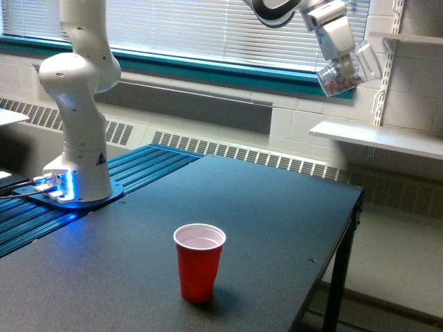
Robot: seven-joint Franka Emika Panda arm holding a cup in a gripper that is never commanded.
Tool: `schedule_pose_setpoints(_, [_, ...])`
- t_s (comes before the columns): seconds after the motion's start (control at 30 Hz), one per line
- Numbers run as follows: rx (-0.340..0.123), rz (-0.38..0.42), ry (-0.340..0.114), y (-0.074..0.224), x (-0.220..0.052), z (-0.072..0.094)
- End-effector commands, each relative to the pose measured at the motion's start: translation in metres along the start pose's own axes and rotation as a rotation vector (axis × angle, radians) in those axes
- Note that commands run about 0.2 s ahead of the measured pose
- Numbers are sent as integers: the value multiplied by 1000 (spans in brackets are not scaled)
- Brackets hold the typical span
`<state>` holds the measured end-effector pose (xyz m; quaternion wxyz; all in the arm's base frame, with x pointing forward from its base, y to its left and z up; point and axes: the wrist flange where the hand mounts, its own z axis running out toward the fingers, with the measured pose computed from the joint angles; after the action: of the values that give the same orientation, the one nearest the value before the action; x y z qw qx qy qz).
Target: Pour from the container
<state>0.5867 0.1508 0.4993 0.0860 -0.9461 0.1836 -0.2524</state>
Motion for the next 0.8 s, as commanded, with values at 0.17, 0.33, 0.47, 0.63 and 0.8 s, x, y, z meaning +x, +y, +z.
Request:
schedule_pose_setpoints(0.17, [-42,-76,-13,-37,-26,-1])
schedule_pose_setpoints(0.33, [-96,-59,-17,-25,-28,5])
schedule_pose_setpoints(0.47, [-115,-18,-23,-9,-29,12])
schedule_pose_setpoints(0.63, [-155,61,-28,24,-32,19])
schedule_pose_setpoints(0.8, [-245,96,-18,62,-36,19])
